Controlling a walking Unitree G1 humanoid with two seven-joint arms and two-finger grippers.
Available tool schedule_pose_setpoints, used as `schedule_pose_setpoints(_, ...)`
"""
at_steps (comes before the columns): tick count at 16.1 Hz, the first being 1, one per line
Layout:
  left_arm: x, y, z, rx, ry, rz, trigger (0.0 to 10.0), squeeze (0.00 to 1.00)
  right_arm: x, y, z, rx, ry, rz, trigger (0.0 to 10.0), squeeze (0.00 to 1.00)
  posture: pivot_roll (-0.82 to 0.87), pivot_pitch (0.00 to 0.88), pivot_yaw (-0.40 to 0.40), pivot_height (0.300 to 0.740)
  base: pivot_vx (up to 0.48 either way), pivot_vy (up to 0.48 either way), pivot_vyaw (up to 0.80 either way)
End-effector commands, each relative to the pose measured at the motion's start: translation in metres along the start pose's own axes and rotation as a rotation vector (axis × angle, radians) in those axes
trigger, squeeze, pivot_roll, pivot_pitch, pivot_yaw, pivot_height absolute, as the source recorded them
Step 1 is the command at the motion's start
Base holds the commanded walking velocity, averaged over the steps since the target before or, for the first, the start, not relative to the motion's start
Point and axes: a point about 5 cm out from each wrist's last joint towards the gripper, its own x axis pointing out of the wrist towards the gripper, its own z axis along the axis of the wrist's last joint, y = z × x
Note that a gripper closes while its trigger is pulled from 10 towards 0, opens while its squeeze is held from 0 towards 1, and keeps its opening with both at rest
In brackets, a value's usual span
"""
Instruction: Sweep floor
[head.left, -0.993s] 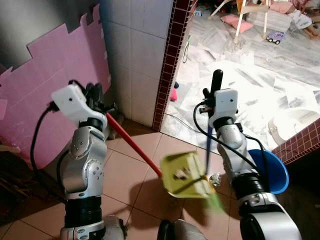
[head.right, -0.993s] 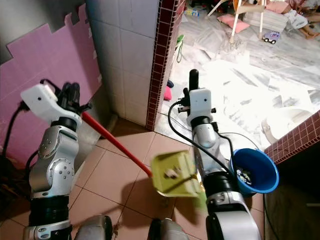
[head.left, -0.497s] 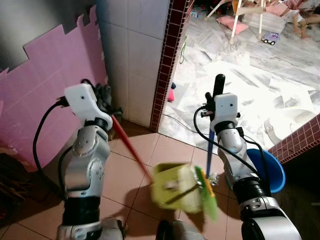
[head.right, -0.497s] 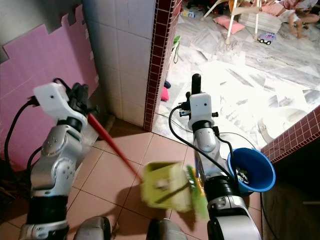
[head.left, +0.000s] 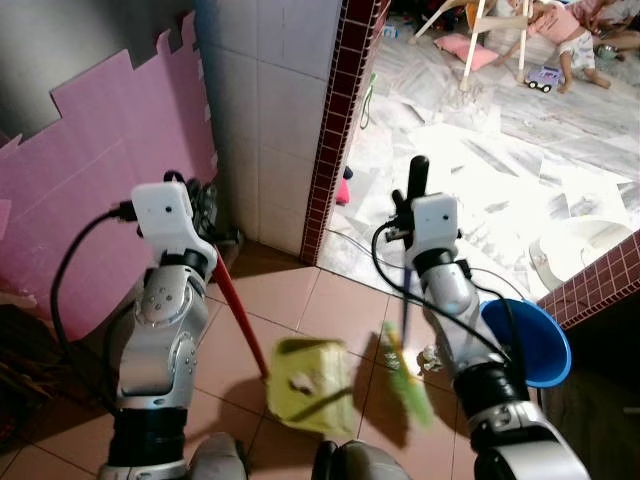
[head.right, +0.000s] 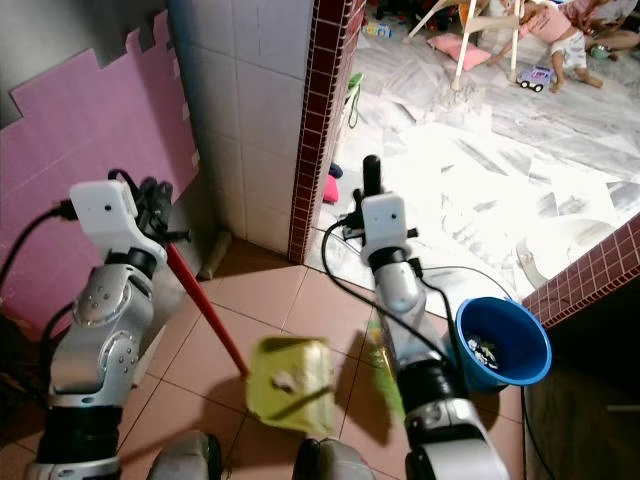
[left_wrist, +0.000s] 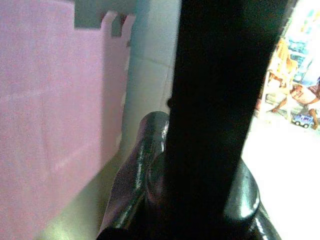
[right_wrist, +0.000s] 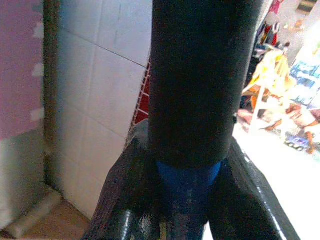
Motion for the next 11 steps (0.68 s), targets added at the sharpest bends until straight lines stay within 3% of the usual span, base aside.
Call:
schedule_pose_setpoints(1,0.0021,-0.0054,0.0168,0.013,-0.076,-0.034,10.0,0.00,0.0026,-0.0041,0.0116,0.013,-0.055,-0.004,10.0,0.00,0.06,0.000,-0.099,0.740,0.000,0.000,0.00)
schedule_pose_setpoints(3,0.0019,-0.0061,0.0161,0.003,-0.071,-0.037,10.0,0.00,0.0026,-0.0009,0.0093,0.032,-0.032,0.011,10.0,0.00,0.06,0.000,-0.100,0.740,0.000,0.000,-0.31)
schedule_pose_setpoints(11,0.0017,-0.0105,0.0131,-0.003,-0.069,-0.058,10.0,0.00,0.0080,-0.0009,0.0133,0.031,-0.037,0.032,10.0,0.00,0.06,0.000,-0.114,0.740,0.000,0.000,-0.80)
